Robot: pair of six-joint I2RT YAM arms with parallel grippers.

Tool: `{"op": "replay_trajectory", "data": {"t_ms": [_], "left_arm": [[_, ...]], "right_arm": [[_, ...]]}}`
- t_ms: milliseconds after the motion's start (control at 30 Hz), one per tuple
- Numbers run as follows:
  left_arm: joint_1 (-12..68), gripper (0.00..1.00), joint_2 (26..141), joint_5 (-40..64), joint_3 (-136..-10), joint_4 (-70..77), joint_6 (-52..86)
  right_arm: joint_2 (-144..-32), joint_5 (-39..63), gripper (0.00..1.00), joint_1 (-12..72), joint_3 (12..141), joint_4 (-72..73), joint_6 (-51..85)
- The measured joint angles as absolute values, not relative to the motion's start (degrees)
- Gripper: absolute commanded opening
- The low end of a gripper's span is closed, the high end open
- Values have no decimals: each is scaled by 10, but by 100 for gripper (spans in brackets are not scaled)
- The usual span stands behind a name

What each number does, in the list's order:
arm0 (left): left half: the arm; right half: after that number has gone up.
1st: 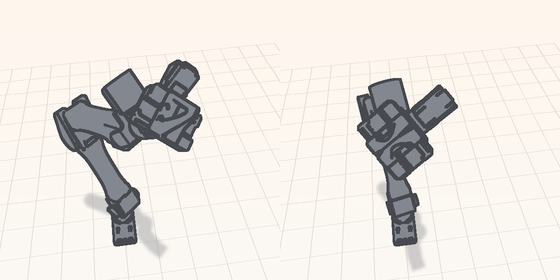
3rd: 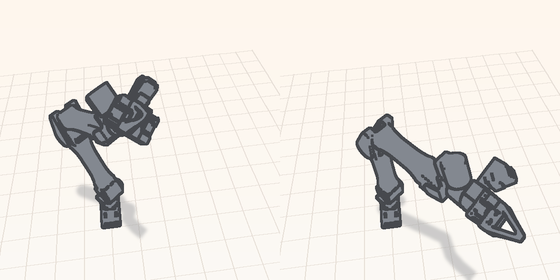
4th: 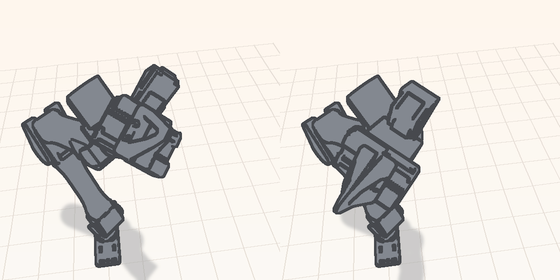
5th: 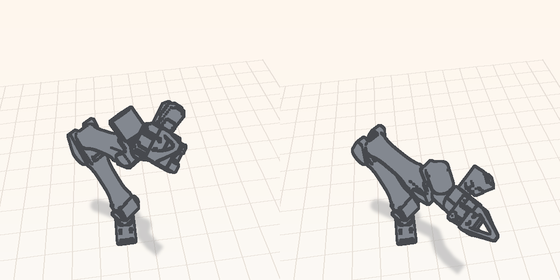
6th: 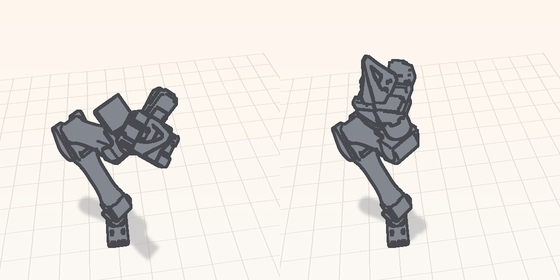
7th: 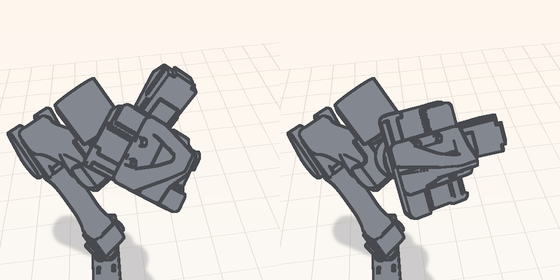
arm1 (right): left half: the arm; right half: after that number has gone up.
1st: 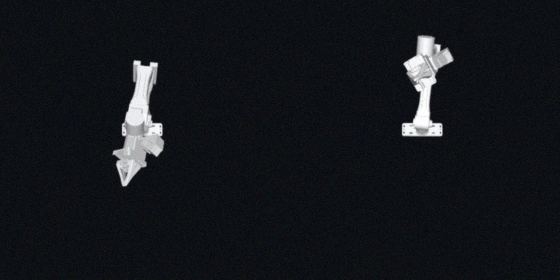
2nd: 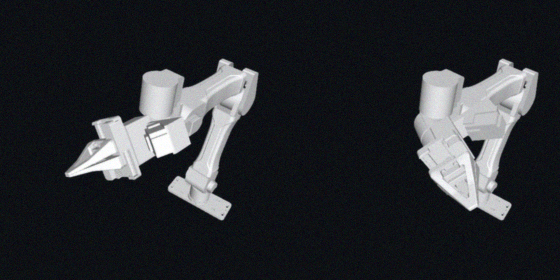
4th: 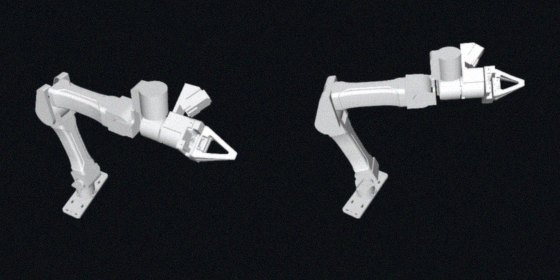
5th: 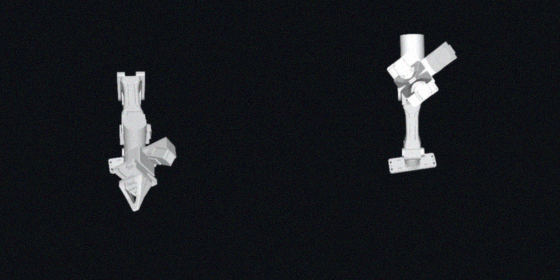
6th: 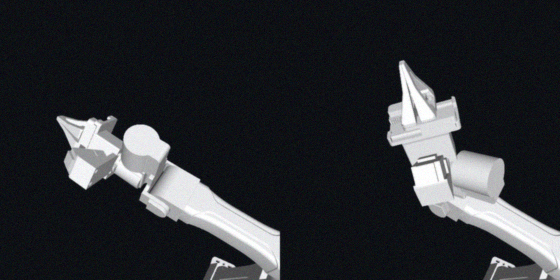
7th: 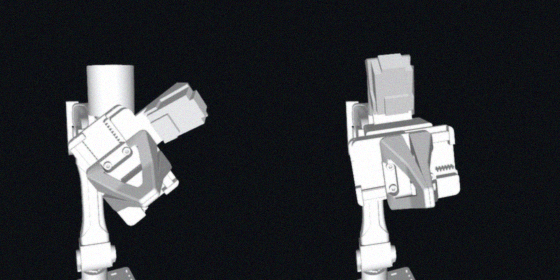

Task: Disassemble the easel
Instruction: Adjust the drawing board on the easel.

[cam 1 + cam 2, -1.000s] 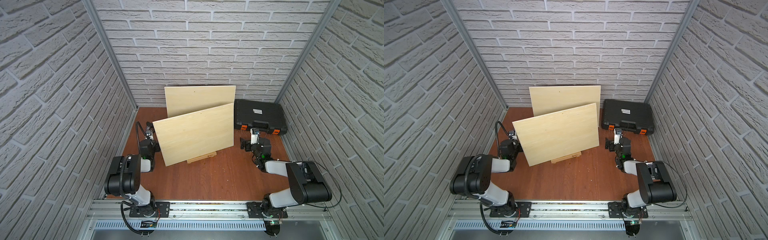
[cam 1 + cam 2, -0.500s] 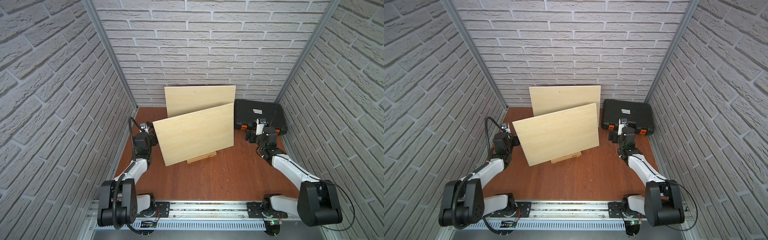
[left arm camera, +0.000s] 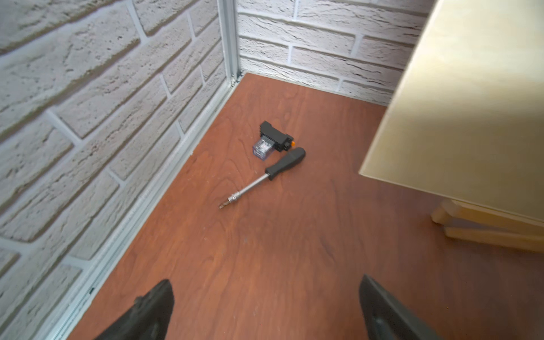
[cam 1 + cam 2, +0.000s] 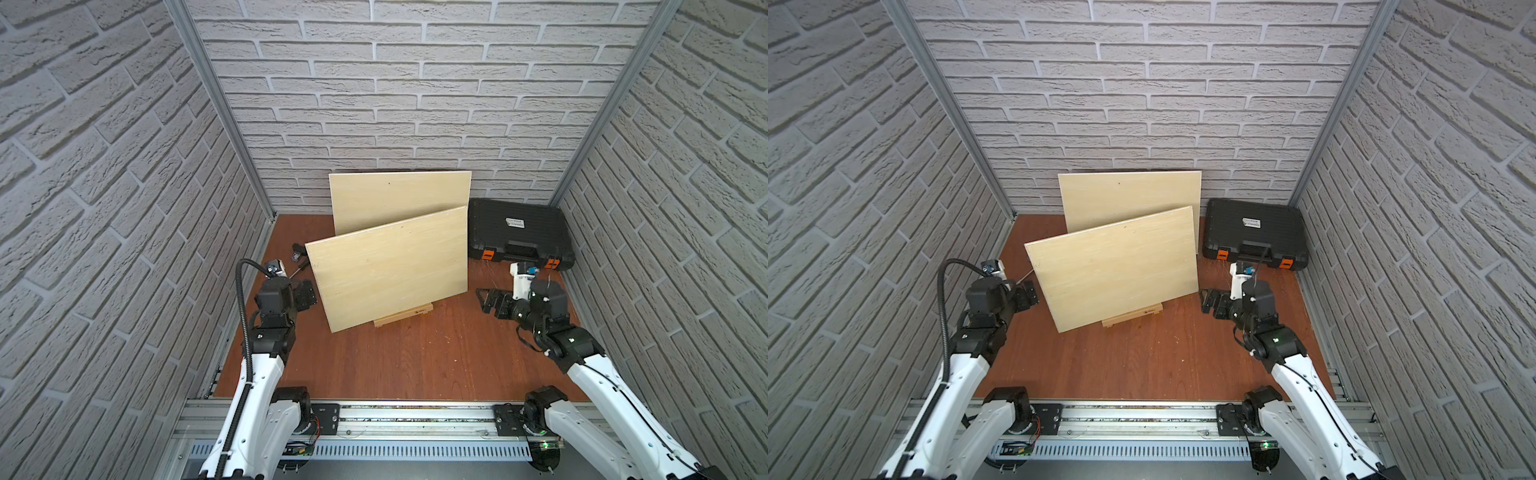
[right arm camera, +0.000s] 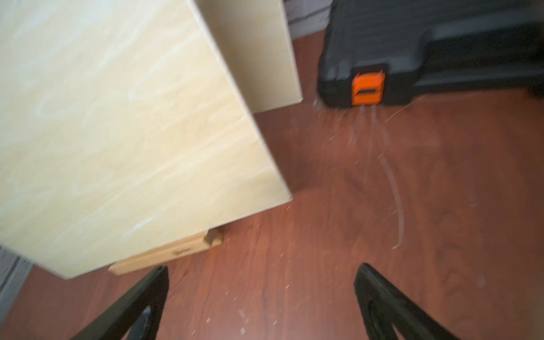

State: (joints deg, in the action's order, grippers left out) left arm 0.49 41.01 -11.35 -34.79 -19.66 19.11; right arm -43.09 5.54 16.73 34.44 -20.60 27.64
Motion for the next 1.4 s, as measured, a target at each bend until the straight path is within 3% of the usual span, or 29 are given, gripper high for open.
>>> {"op": "replay_trajectory", "data": {"t_ms": [267,600,967,1400], "left_arm": [[27,98,307,-27,-355,-285,201],[25,95,381,88,-356,-241,173],[11,89,446,219,-352,-139,140],[0,89,540,368,-350,-26,128]], "right_arm": [[-434,11,100,326,320,-195,365],[-534,-28,100,437,318,-95,416],[-586,-39,100,465,307,-4,447],[-622,-38,100,467,302,49,459]]}}
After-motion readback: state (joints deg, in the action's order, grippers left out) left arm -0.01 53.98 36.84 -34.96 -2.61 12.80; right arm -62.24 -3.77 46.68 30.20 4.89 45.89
